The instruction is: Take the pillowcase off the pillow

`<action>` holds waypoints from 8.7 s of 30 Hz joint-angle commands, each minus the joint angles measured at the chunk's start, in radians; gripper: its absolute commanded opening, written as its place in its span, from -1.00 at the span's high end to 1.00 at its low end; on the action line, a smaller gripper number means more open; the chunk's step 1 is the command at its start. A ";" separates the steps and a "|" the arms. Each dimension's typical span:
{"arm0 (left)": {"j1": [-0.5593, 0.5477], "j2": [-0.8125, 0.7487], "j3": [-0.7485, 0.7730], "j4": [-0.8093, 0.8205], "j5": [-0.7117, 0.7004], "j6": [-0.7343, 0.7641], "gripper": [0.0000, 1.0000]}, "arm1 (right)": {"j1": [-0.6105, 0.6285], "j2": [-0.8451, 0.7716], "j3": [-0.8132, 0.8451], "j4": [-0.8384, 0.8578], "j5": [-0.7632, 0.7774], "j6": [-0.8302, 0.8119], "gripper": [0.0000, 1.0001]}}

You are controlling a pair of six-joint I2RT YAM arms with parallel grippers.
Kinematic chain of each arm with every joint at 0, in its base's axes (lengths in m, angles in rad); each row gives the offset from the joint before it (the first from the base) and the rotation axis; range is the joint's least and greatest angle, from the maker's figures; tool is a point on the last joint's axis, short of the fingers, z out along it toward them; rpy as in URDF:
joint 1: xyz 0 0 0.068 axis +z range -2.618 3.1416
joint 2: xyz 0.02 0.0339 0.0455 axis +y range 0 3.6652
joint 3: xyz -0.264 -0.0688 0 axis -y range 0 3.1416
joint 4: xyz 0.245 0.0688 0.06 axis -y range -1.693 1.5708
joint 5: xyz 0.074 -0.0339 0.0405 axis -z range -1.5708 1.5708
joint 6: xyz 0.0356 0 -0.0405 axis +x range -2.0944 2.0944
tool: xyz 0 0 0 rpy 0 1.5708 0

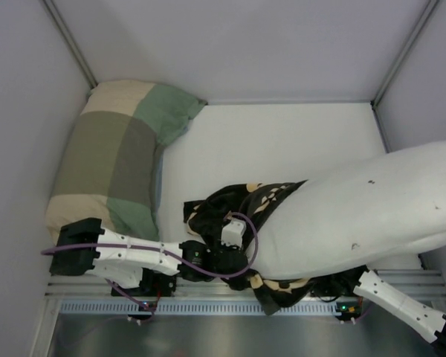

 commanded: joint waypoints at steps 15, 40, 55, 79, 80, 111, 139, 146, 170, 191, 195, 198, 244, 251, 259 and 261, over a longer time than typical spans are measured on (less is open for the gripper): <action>0.046 -0.138 -0.110 -0.254 -0.084 -0.174 1.00 | 0.047 0.172 0.324 0.484 0.047 -0.185 1.00; 0.078 -0.452 0.140 -0.674 -0.389 -0.314 1.00 | 0.099 0.557 0.381 0.947 -0.209 -0.437 1.00; 0.082 -0.492 0.082 -0.777 -0.321 -0.424 1.00 | 0.088 1.114 0.448 1.771 -0.232 -1.260 1.00; 0.081 0.227 -0.007 -0.147 0.133 -0.085 1.00 | -0.444 1.306 0.715 1.648 -0.318 -0.376 1.00; 0.081 0.244 -0.022 -0.115 0.149 -0.105 1.00 | -0.444 1.306 0.724 1.639 -0.320 -0.364 1.00; 0.043 0.158 0.109 -0.116 0.090 0.027 1.00 | -0.907 1.200 -0.118 1.648 -0.280 -0.120 1.00; 0.050 -0.032 0.100 0.048 0.140 0.085 1.00 | -0.962 -0.244 -0.981 0.270 -1.101 0.242 -0.99; 0.050 -0.020 0.093 0.097 0.113 0.070 1.00 | -0.969 -0.230 -0.877 0.238 -1.450 0.202 -0.99; 0.047 0.106 0.088 0.142 0.130 -0.018 1.00 | -0.253 0.722 -0.769 1.068 -1.282 0.135 0.11; -0.011 -0.369 -0.216 0.105 0.007 -0.128 1.00 | -0.228 1.829 0.003 0.929 -1.462 -0.326 1.00; -0.011 -0.376 -0.225 0.100 0.004 -0.134 1.00 | -0.235 1.904 0.025 0.898 -1.286 -0.277 1.00; -0.010 -0.368 -0.222 0.100 0.002 -0.136 1.00 | -0.332 1.909 -0.010 0.860 -1.038 -0.174 1.00; -0.010 -0.307 -0.125 0.125 0.061 -0.030 1.00 | -0.754 0.988 -0.816 0.378 -0.008 0.228 0.77; 0.091 -0.133 0.002 0.177 0.143 0.103 1.00 | -0.774 0.857 -0.858 0.631 -0.682 0.012 0.34; 0.413 0.140 0.383 0.148 0.538 0.330 1.00 | -0.663 0.504 -0.891 0.667 -0.866 0.048 -0.37; 0.475 0.207 0.465 0.148 0.597 0.367 1.00 | -0.666 0.462 -0.819 0.607 -0.796 0.055 -0.62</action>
